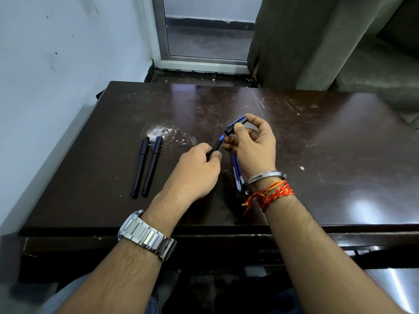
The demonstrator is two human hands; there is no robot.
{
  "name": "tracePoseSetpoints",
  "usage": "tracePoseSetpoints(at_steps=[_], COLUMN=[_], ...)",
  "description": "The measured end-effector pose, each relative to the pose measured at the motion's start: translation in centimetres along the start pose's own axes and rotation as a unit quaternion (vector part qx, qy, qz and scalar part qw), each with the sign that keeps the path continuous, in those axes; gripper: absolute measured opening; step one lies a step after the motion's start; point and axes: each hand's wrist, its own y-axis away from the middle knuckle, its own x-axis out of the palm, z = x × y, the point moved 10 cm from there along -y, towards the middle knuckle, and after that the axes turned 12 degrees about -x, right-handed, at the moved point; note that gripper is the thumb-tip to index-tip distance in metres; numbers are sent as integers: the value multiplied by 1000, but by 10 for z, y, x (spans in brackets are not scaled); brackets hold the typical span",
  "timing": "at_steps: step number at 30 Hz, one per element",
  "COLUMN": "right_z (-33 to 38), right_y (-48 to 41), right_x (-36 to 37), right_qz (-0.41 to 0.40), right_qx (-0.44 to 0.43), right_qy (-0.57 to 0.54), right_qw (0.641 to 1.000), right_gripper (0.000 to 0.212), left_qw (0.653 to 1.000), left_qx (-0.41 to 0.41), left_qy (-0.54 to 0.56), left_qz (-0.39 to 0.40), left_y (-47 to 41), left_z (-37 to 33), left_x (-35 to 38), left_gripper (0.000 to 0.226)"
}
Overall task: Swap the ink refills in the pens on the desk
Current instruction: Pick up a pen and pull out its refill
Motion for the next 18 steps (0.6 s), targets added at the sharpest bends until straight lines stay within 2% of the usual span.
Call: tracePoseSetpoints(at_steps=[8, 11, 14, 18], right_z=[-14, -16, -16, -15], right_y=[10, 12, 12, 12], right_x=[28, 29, 28, 28], right_qz=[132, 136, 135, 112], right_qx=[12, 8, -2, -7], right_qy=[96, 100, 114, 78], right_qw=[987, 986, 984, 991], right_gripper=[20, 16, 19, 22], left_qw=[1000, 1000, 999, 996], left_qx=[-18, -22, -7, 22], left_qy=[6, 19, 51, 83], left_qz=[-14, -6, 9, 21], left_y=[0, 2, 7, 16], left_z=[3, 3, -3, -14], left_x=[-6, -5, -3, 0], left_gripper=[21, 13, 13, 17])
